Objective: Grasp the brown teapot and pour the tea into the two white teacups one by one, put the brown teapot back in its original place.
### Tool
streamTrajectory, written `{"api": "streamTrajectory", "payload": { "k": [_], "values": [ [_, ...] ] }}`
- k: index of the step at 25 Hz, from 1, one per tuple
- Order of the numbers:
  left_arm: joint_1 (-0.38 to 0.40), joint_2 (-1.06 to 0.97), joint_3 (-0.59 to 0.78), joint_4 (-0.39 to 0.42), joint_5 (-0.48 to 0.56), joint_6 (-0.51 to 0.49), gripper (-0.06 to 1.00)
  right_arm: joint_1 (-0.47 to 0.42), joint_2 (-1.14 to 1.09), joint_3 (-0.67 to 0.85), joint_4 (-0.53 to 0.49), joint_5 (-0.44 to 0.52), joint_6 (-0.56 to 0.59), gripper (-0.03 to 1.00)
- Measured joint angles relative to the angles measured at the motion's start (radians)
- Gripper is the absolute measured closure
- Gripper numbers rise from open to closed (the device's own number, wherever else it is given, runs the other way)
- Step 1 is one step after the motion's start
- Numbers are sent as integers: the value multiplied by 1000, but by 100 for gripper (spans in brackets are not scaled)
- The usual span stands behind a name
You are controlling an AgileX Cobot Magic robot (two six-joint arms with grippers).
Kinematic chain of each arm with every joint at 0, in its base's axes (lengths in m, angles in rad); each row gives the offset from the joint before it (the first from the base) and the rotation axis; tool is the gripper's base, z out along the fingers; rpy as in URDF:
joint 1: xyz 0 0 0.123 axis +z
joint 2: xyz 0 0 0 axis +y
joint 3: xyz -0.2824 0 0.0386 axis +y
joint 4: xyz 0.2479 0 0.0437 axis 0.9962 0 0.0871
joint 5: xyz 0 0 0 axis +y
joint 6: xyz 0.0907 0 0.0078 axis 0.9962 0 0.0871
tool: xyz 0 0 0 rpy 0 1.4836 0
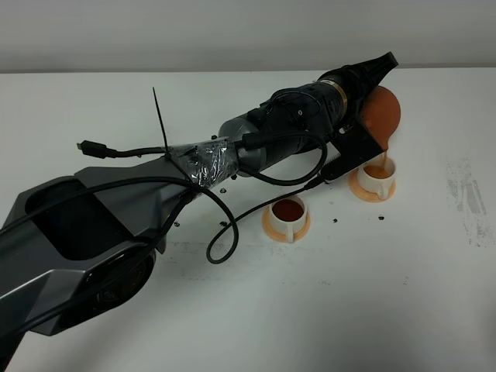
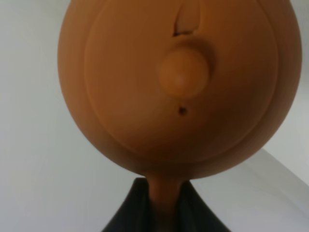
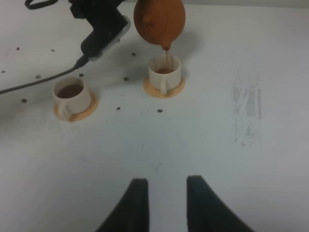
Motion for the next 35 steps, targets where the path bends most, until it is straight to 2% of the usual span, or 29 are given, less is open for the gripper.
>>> {"api": "streamTrajectory", "payload": {
  "k": [9, 28, 35],
  "values": [
    [0, 0, 8, 43, -16, 0, 82, 0, 0, 0, 0, 0, 0, 75],
    [0, 1, 11, 82, -38, 6, 82, 0, 0, 0, 0, 0, 0, 75],
    [0, 1, 11, 80, -45, 49, 82, 0, 0, 0, 0, 0, 0, 75]
  ]
}}
